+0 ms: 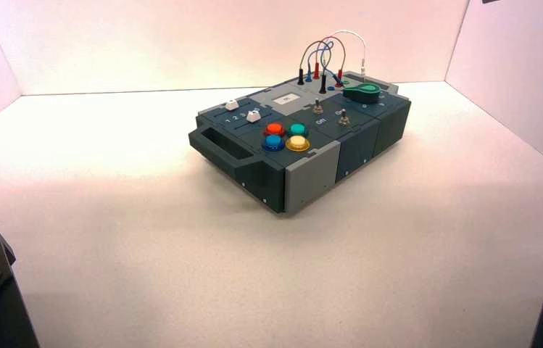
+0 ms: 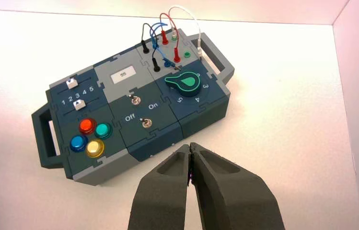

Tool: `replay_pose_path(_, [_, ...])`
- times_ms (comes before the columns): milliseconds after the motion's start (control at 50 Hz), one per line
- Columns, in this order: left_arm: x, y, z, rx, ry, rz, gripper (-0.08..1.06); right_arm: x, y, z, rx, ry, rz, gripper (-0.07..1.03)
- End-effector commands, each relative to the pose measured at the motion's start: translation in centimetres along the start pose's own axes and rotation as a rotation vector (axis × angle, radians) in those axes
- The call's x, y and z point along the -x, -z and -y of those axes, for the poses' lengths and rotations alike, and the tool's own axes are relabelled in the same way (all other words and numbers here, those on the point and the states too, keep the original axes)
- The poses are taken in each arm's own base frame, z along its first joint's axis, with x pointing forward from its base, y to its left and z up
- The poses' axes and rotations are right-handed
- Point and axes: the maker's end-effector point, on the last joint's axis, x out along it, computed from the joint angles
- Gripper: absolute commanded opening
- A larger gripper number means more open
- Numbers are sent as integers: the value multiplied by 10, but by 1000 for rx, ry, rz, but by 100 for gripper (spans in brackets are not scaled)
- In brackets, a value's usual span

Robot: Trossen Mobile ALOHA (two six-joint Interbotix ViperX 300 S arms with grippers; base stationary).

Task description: Insert the blue wire.

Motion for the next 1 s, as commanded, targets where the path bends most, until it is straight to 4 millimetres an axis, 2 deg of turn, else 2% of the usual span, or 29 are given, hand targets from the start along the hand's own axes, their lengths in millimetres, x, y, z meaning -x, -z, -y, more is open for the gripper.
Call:
replay_pose_path(20, [2, -8, 0, 0, -2, 22, -3, 0, -5, -1, -5, -2, 6, -2])
replay_pose_path(460, [1, -8, 0, 2, -2, 20, -3, 0, -6, 0, 1, 1, 3, -2])
replay_pose_path(700, [-1, -8, 0, 4, -2, 7, -3, -2, -26, 8, -19, 39, 7, -2])
replay_pose_path(840, [-5, -6, 3, 4, 9, -25, -3, -21, -42, 13, -28, 57, -50, -2])
replay_pose_path(1000, [-9, -3, 15, -21, 44, -67, -3, -53, -61, 12, -36, 60, -120, -2])
